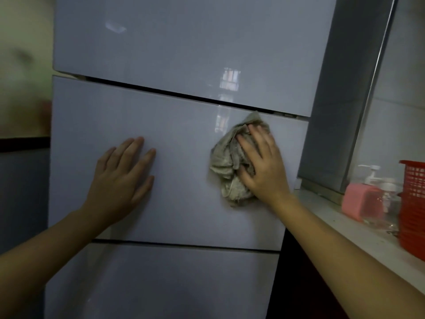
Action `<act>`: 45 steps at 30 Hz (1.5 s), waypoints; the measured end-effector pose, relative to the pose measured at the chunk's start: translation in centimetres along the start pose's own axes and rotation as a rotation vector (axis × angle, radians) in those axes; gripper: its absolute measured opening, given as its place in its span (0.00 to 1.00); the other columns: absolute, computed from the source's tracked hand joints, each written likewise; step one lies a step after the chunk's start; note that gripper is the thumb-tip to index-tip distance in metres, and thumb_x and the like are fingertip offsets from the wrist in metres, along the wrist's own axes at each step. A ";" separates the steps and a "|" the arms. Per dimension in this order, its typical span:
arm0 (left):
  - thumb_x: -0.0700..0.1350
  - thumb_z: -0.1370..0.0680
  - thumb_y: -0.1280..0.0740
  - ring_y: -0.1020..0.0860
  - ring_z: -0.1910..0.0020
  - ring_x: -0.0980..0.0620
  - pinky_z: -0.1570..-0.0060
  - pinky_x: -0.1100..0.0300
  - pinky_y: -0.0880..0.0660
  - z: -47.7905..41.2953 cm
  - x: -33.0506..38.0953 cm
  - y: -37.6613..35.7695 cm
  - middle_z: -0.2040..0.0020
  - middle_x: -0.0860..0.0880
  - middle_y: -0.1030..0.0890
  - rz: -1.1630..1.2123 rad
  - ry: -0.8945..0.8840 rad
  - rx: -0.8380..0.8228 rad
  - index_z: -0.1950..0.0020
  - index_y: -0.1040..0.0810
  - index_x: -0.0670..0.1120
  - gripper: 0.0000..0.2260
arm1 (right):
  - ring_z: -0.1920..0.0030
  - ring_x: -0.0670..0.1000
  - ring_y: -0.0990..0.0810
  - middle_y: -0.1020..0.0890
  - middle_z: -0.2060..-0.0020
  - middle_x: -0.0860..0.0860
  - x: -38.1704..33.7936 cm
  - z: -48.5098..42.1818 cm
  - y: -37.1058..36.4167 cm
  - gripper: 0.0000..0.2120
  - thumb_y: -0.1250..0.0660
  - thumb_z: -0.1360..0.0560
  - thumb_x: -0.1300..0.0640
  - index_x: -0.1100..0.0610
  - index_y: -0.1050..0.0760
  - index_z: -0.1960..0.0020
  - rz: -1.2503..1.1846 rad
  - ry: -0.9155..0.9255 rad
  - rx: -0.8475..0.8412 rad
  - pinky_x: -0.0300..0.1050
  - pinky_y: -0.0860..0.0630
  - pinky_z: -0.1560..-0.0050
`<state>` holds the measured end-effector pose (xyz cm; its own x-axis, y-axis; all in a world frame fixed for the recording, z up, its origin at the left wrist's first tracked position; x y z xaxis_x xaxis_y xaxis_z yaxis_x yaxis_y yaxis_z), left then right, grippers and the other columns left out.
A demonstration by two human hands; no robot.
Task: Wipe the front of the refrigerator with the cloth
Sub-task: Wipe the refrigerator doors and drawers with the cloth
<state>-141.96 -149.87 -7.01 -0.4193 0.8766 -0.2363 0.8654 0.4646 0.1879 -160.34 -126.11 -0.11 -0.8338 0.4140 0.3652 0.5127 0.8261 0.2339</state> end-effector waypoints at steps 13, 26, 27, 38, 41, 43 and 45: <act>0.53 0.18 0.42 0.34 0.25 0.33 0.27 0.37 0.38 -10.0 -5.4 2.5 0.21 0.35 0.37 0.081 0.122 -0.059 0.24 0.31 0.39 0.27 | 0.20 0.64 0.41 0.36 0.21 0.62 3.7 -11.6 3.0 0.31 0.34 0.24 0.57 0.61 0.33 0.22 -0.040 -0.280 0.172 0.63 0.42 0.19; 0.50 0.19 0.40 0.37 0.22 0.35 0.26 0.34 0.38 -20.0 -5.3 4.7 0.21 0.34 0.38 0.121 0.035 -0.229 0.24 0.32 0.40 0.26 | 0.23 0.60 0.33 0.29 0.25 0.59 4.7 -18.9 3.7 0.27 0.30 0.24 0.57 0.59 0.26 0.26 -0.025 0.326 -0.141 0.59 0.41 0.19; 0.50 0.19 0.40 0.36 0.22 0.35 0.26 0.35 0.38 -22.0 -5.2 5.1 0.21 0.34 0.37 0.128 0.022 -0.212 0.24 0.31 0.39 0.25 | 0.23 0.60 0.33 0.29 0.25 0.59 6.1 -20.5 4.5 0.27 0.30 0.24 0.57 0.59 0.27 0.26 -0.019 0.326 -0.143 0.59 0.41 0.19; 0.51 0.19 0.40 0.34 0.24 0.35 0.26 0.38 0.38 -47.6 -9.2 10.0 0.22 0.35 0.35 0.080 0.027 -0.178 0.26 0.28 0.40 0.24 | 0.22 0.62 0.35 0.31 0.24 0.61 18.4 -46.7 12.5 0.30 0.31 0.24 0.52 0.59 0.30 0.24 -0.005 0.352 -0.130 0.61 0.41 0.19; 0.52 0.18 0.42 0.36 0.23 0.35 0.25 0.38 0.39 -51.7 -10.5 10.9 0.21 0.36 0.36 0.075 0.067 -0.173 0.25 0.30 0.40 0.25 | 0.22 0.62 0.36 0.31 0.23 0.61 19.1 -50.6 13.0 0.31 0.31 0.24 0.52 0.59 0.30 0.23 -0.007 0.385 -0.128 0.60 0.43 0.18; 0.53 0.18 0.42 0.37 0.22 0.35 0.25 0.39 0.39 -53.4 -11.1 11.1 0.21 0.36 0.37 0.072 0.090 -0.169 0.24 0.31 0.41 0.26 | 0.22 0.62 0.36 0.31 0.23 0.61 18.9 -51.0 12.9 0.31 0.31 0.24 0.52 0.59 0.30 0.23 -0.015 0.384 -0.124 0.59 0.44 0.18; 0.53 0.18 0.43 0.37 0.22 0.35 0.25 0.38 0.38 -54.1 -11.2 11.0 0.21 0.36 0.37 0.072 0.103 -0.169 0.24 0.31 0.41 0.26 | 0.22 0.62 0.36 0.31 0.23 0.61 18.3 -50.0 12.5 0.30 0.31 0.24 0.52 0.59 0.30 0.24 -0.022 0.383 -0.130 0.59 0.44 0.18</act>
<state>-142.54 -147.79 49.28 -0.3915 0.9124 -0.1197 0.8393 0.4074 0.3599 -158.93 -127.34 54.54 -0.7208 0.2045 0.6623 0.5377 0.7679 0.3481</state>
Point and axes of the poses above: each hand's wrist, its own z-axis away from the middle knuckle, its own y-axis out of the back of the hand, x = y × z, the point moved 8 cm from there along -z, towards the middle knuckle
